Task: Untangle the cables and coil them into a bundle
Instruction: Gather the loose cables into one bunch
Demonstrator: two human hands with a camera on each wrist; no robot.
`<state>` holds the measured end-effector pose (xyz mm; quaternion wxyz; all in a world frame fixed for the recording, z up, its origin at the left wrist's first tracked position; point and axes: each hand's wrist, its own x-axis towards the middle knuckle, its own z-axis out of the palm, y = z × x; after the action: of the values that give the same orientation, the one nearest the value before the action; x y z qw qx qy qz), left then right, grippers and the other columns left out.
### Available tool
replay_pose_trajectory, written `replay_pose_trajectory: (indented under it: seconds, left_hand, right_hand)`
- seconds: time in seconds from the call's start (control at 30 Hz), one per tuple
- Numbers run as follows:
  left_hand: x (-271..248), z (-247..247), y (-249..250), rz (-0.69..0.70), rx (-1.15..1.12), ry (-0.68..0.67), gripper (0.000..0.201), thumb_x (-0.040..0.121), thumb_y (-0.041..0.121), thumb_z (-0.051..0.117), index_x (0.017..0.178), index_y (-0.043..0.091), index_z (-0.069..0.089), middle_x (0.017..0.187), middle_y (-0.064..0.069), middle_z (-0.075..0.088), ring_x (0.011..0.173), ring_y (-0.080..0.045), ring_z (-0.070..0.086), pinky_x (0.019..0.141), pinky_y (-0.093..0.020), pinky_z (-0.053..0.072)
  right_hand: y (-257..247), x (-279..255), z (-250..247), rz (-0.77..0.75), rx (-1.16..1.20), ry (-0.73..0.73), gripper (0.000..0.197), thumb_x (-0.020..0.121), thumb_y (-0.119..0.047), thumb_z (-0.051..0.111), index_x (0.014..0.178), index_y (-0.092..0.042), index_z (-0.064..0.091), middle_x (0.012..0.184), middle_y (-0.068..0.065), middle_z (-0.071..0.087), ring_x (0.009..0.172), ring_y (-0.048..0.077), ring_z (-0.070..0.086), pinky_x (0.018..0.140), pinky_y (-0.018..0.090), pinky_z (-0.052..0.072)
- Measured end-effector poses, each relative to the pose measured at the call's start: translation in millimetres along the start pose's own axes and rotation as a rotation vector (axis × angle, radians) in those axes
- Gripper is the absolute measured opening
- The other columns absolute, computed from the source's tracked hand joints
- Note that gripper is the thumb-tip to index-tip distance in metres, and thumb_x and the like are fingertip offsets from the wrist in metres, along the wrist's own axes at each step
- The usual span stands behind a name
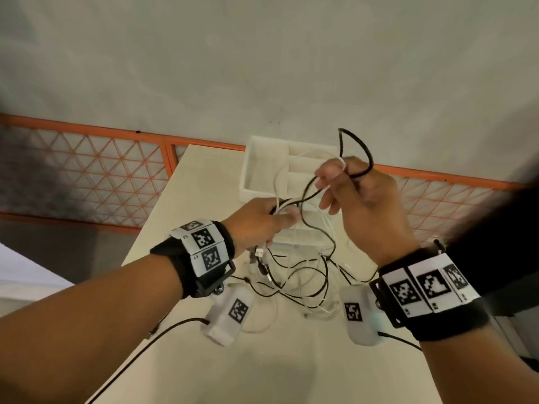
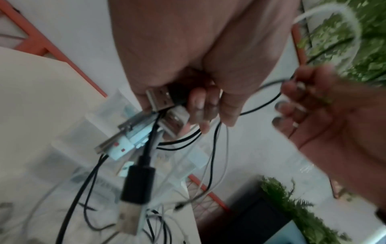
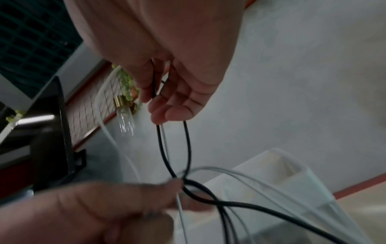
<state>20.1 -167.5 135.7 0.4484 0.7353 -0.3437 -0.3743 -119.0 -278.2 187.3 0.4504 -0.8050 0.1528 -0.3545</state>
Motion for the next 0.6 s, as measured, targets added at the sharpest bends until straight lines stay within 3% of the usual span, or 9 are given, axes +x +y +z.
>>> replay_pose_trajectory:
  seconds: [0.07,0.13,0.23,0.3,0.4,0.47,0.53,0.6]
  left_hand:
    - [1,8,-1,-0.021,0.127,-0.027,0.036,0.096,0.048,0.054,0.09,0.014,0.066,0.051,0.001,0.05,0.042,-0.013,0.045,0.043,-0.019,0.04]
    - [0,8,-5,-0.02,0.229,0.001,0.037,0.1,0.042,0.047,0.086,0.015,0.067,0.057,-0.002,0.056,0.046,-0.014,0.046,0.047,-0.023,0.038]
    - [1,-11,-2,-0.046,0.12,0.091,0.029,0.101,0.029,0.047,0.084,0.014,0.065,0.061,-0.003,0.054,0.05,-0.016,0.044,0.05,-0.024,0.041]
    - [0,-26,10,-0.013,0.091,0.106,0.025,0.099,0.025,0.05,0.087,0.011,0.067,0.055,0.003,0.047,0.047,-0.014,0.042,0.046,-0.023,0.038]
    - [-4,-32,34,0.094,0.081,0.079,0.024,0.098,0.025,0.054,0.095,0.01,0.073,0.045,0.013,0.045,0.048,-0.014,0.041,0.051,-0.024,0.039]
    - [-7,-37,49,0.108,0.001,0.119,0.024,0.099,0.025,0.053,0.099,0.014,0.075,0.051,0.009,0.043,0.05,-0.014,0.04,0.046,-0.02,0.038]
    - [-10,-48,65,0.129,-0.195,0.151,0.023,0.099,0.022,0.054,0.097,0.012,0.074,0.057,0.005,0.036,0.051,-0.012,0.035,0.048,-0.022,0.039]
    - [-11,-63,78,0.194,-0.382,0.145,0.02,0.098,0.017,0.054,0.096,0.007,0.072,0.054,0.006,0.031,0.046,-0.01,0.029,0.05,-0.026,0.036]
  right_hand:
    - [-6,7,-2,-0.069,0.025,0.074,0.021,0.104,-0.02,0.053,0.093,-0.028,0.068,0.086,-0.002,0.072,0.062,0.021,0.064,0.059,0.025,0.05]
    - [2,15,-14,-0.071,-0.028,0.176,0.017,0.103,-0.019,0.055,0.097,-0.023,0.07,0.079,-0.004,0.07,0.06,0.018,0.061,0.056,0.021,0.048]
    - [42,15,-37,0.099,-0.31,0.286,0.022,0.098,-0.024,0.06,0.077,-0.025,0.064,0.059,-0.008,0.059,0.056,0.017,0.056,0.052,0.016,0.04]
    - [74,2,-43,0.274,-0.462,0.284,0.024,0.097,-0.026,0.062,0.073,-0.023,0.061,0.057,-0.009,0.057,0.061,0.02,0.058,0.05,0.012,0.034]
    - [103,-15,-37,0.432,-0.512,0.292,0.014,0.098,-0.025,0.059,0.086,-0.02,0.065,0.06,-0.01,0.057,0.064,0.018,0.056,0.054,0.023,0.031]
    - [107,-12,-40,0.452,-0.554,0.386,0.024,0.101,-0.023,0.052,0.082,-0.011,0.062,0.057,-0.005,0.053,0.058,0.02,0.053,0.052,0.026,0.029]
    - [105,-2,-53,0.475,-0.597,0.462,0.031,0.101,-0.025,0.048,0.08,-0.005,0.06,0.061,0.003,0.055,0.063,0.031,0.052,0.056,0.03,0.03]
    - [116,2,-66,0.547,-0.635,0.388,0.026,0.098,-0.028,0.051,0.082,-0.009,0.061,0.071,0.008,0.062,0.069,0.031,0.055,0.06,0.031,0.038]
